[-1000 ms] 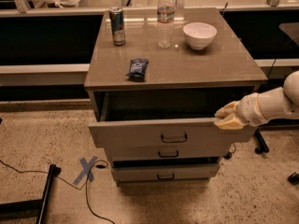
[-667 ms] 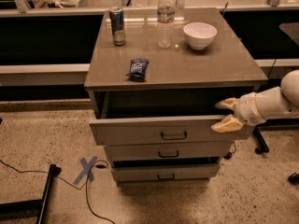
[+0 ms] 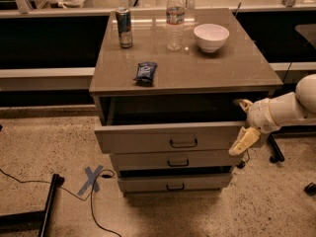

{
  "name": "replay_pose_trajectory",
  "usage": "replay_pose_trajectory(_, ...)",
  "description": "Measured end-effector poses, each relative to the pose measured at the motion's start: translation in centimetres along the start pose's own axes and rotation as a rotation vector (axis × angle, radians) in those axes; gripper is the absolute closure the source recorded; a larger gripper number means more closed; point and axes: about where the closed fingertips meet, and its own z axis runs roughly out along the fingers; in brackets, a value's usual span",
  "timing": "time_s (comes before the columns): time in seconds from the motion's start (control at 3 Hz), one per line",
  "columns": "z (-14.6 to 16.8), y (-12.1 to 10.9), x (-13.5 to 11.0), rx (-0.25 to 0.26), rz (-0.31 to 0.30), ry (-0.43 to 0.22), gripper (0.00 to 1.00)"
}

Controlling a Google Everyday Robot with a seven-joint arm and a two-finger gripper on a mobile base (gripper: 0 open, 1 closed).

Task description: Open top drawer

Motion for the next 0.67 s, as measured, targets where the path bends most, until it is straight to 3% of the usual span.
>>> replay_pose_trajectory(0.33, 0.6, 1.5, 0.7, -0.078, -0.01, 0.064, 0.03)
replay_pose_trajectory(0.67, 0.8, 3.0, 1.2, -0.139, -0.023, 0.111, 0.24)
